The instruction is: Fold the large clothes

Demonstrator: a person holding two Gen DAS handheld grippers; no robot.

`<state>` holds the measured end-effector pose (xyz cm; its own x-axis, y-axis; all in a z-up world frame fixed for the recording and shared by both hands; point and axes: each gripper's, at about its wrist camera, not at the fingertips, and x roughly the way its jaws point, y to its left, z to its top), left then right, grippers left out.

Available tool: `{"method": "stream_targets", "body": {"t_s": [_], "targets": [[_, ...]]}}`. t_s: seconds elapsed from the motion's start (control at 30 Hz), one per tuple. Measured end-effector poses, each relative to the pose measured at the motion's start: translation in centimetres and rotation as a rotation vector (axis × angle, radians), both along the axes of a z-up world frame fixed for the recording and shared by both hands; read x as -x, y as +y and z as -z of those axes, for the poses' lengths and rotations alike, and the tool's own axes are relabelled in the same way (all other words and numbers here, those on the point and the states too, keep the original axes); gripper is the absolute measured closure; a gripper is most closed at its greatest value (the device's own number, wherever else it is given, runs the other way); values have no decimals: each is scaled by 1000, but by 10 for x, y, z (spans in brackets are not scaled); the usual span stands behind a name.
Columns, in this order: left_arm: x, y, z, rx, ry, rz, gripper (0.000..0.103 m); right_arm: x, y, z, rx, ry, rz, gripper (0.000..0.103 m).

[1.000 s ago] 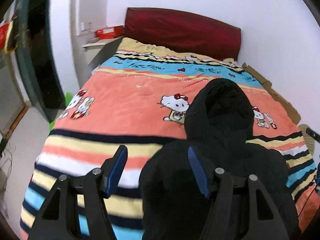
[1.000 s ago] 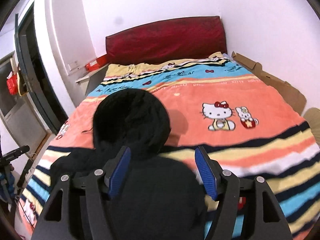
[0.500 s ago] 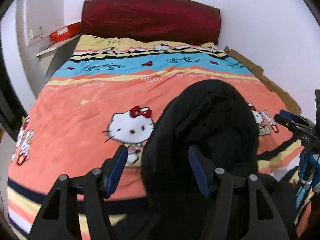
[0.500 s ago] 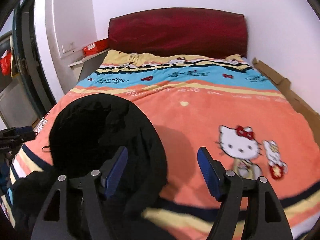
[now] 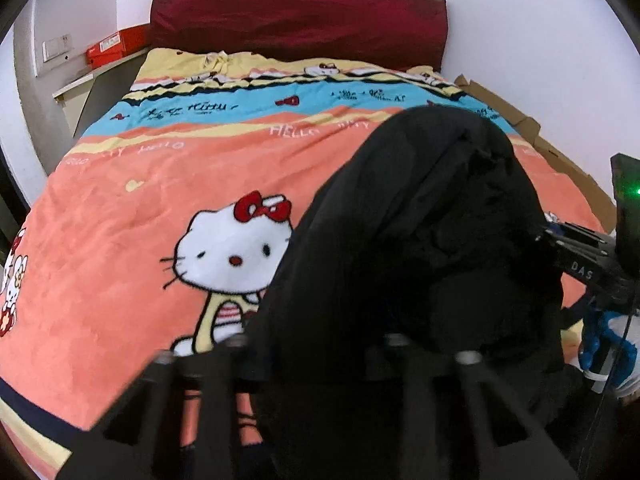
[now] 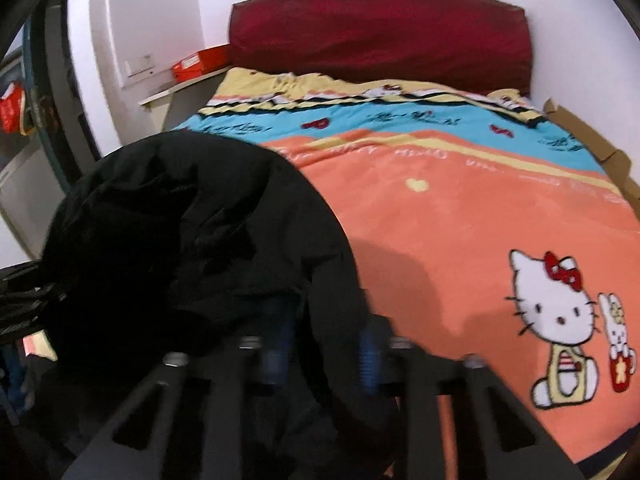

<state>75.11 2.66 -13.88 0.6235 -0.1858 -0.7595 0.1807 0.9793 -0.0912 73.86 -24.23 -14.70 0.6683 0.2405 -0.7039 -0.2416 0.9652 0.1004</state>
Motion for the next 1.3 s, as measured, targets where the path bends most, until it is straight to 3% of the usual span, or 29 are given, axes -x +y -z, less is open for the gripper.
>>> {"method": "stream_targets", "body": {"t_s": [0.1, 0.33, 0.53, 0.7, 0.83, 1.03, 1.3], "targets": [[16, 1, -11, -12, -16, 2, 90, 12, -4, -9, -47, 2, -11, 93], [82, 3, -44, 31, -69, 14, 94, 77, 2, -58, -102, -53, -107, 96], [197, 20, -95, 109, -169, 57, 94, 195, -17, -107, -208, -124, -181, 97], [281, 28, -101, 131, -175, 100, 94, 284, -27, -130, -235, -166, -210, 96], [334, 29, -90, 150, -160, 130, 94, 350, -30, -122, -232, -136, -217, 96], [383, 27, -68, 130, -147, 172, 94, 409, -31, -95, -209, -82, -210, 96], [392, 18, -7, 86, -101, 184, 95, 415, -32, -14, -156, 44, -167, 95]]}}
